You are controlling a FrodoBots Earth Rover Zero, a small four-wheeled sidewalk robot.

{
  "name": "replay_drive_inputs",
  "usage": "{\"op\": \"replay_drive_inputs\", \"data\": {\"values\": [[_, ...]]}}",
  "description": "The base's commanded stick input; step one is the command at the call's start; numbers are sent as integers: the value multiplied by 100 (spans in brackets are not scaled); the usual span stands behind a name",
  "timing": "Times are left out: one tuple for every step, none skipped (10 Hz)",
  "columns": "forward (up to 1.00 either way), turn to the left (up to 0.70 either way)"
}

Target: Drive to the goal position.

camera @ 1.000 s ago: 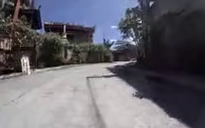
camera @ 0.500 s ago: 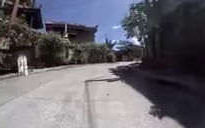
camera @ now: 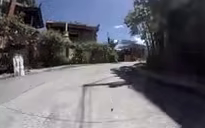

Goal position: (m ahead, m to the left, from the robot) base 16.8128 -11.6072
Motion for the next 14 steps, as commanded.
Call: {"op": "replay_drive_inputs", "data": {"values": [[100,-40],[100,-40],[100,-1],[100,0],[100,3],[100,0],[100,2],[100,0],[100,0],[100,0],[100,0],[100,0],[100,0],[100,0]]}}
